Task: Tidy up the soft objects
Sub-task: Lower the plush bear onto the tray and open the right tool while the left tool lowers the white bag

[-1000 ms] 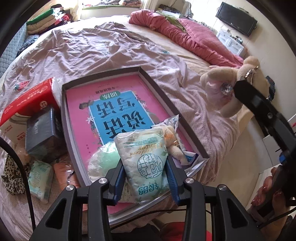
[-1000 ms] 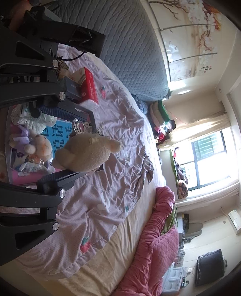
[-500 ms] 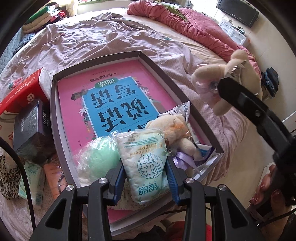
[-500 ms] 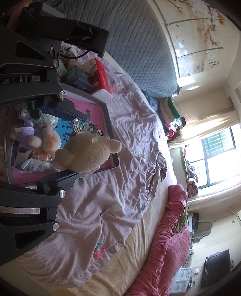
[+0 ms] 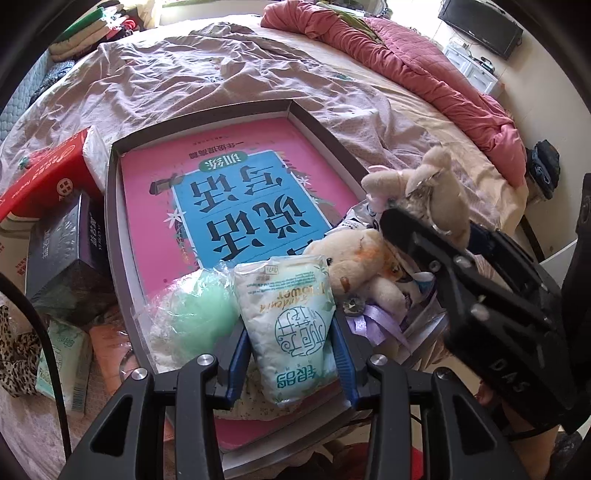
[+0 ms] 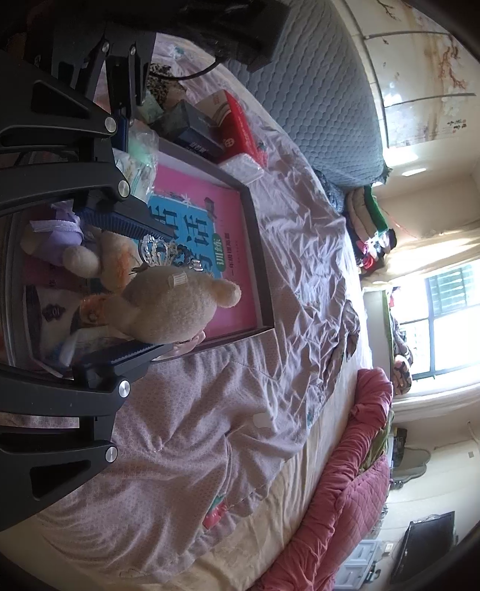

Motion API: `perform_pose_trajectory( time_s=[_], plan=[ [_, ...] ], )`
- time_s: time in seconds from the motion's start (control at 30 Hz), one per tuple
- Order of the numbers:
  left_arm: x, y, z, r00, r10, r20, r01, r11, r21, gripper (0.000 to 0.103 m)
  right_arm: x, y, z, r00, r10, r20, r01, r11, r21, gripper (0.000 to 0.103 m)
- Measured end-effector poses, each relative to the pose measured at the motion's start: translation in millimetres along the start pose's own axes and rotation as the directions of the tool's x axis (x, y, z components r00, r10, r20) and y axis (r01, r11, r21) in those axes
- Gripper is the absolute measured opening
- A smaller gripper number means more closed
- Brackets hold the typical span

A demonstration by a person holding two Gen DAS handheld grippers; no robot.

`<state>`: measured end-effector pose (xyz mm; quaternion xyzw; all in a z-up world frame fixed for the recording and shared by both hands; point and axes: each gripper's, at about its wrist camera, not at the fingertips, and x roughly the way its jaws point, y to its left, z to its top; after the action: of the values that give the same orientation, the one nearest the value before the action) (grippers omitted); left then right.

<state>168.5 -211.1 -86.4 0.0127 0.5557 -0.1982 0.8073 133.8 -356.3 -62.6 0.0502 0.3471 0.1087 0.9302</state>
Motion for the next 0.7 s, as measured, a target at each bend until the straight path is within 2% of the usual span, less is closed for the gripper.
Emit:
perform_pose_trajectory(
  time_s=[0.23, 0.53, 0.7],
  plan=[
    [1, 2, -1, 1.000, 0.000, -0.004, 0.000, 1.000, -0.003, 0.042, 9, 2, -2, 0.999, 0.031, -0.011, -0.031, 0.999, -0.012, 0.055],
    [-2, 1, -8, 1.000, -0.005, -0.015, 0.005, 1.000, 0.007, 0.042, 14, -1, -6, 0.987, 0.157, -0.039, -0.156, 0.987, 0.034, 0.065],
    [-2, 3, -10, 1.000, -0.008, -0.016, 0.008, 1.000, 0.001, 0.042, 20, 2, -7, 0.981, 0.184, -0.064, -0.181, 0.982, 0.049, 0.066]
  ],
)
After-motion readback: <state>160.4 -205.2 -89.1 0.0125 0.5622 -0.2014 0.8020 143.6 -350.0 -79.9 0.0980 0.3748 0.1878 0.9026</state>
